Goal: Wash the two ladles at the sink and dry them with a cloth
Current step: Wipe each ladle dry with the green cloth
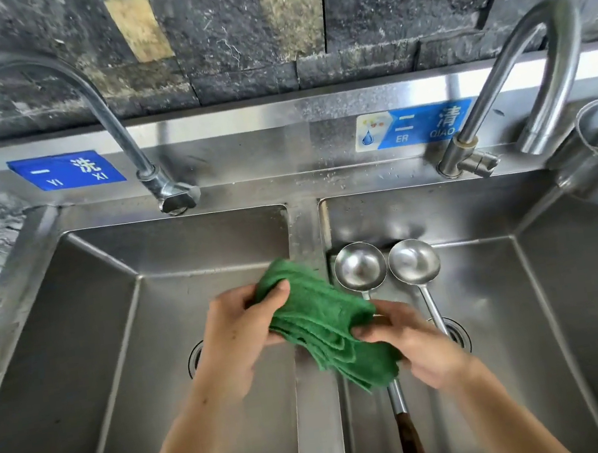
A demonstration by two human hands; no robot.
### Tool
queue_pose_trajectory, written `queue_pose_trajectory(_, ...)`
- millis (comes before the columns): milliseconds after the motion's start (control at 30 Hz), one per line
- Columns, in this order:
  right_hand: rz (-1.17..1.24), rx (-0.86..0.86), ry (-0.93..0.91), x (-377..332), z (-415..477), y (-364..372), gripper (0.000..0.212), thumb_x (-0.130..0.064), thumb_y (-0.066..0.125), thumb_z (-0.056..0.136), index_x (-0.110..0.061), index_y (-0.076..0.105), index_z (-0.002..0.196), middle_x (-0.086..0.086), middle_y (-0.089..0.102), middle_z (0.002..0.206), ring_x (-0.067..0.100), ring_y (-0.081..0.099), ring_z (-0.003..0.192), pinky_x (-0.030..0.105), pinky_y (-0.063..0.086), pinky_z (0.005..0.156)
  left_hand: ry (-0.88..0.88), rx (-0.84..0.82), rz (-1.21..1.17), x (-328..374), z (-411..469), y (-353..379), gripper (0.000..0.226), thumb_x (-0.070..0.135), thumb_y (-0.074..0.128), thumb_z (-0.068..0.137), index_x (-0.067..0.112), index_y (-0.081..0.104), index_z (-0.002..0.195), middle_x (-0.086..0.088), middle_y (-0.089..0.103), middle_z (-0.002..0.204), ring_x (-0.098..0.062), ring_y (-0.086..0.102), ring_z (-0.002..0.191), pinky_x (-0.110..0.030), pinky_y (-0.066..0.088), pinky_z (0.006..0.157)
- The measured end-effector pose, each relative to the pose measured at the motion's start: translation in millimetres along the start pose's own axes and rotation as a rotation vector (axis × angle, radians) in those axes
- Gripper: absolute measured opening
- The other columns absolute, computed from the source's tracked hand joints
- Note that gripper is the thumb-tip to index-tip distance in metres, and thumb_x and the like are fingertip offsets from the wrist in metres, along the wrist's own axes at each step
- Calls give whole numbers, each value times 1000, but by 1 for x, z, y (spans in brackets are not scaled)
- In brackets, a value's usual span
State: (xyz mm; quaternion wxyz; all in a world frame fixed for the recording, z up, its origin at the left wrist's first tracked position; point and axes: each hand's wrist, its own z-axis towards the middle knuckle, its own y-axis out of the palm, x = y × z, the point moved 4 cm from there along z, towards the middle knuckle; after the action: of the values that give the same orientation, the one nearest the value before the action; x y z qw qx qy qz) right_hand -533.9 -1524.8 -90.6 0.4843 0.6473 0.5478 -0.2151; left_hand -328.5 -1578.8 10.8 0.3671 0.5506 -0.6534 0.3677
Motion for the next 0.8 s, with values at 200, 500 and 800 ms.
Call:
queue_pose_trajectory(200, -475, 366, 127, 19, 14, -23, 16, -18, 84, 78, -24, 78, 92, 5, 78, 91, 17, 75, 83, 32, 61, 77, -330, 117, -129, -107, 14, -28, 16, 4, 66, 89, -4, 68, 104, -17, 76, 95, -26, 74, 87, -35, 61, 66)
queue_pose_trajectory(500, -716, 401, 207, 35, 20, -28, 15, -38, 78, 75, -39, 75, 89, -12, 75, 86, 3, 70, 79, 15, 53, 64, -359, 131, -13, -139, 33, -29, 15, 2, 71, 86, -4, 70, 99, -18, 75, 89, -28, 74, 81, -34, 59, 64)
queue_pose_trajectory(800, -939, 712, 336, 55, -41, -109, 26, -37, 64, 91, -24, 67, 113, -1, 73, 99, 23, 68, 96, 28, 46, 73, 499, 315, 423, -51, -1, 43, 25, 20, 67, 89, 32, 65, 110, 22, 69, 100, 6, 65, 93, -9, 48, 82)
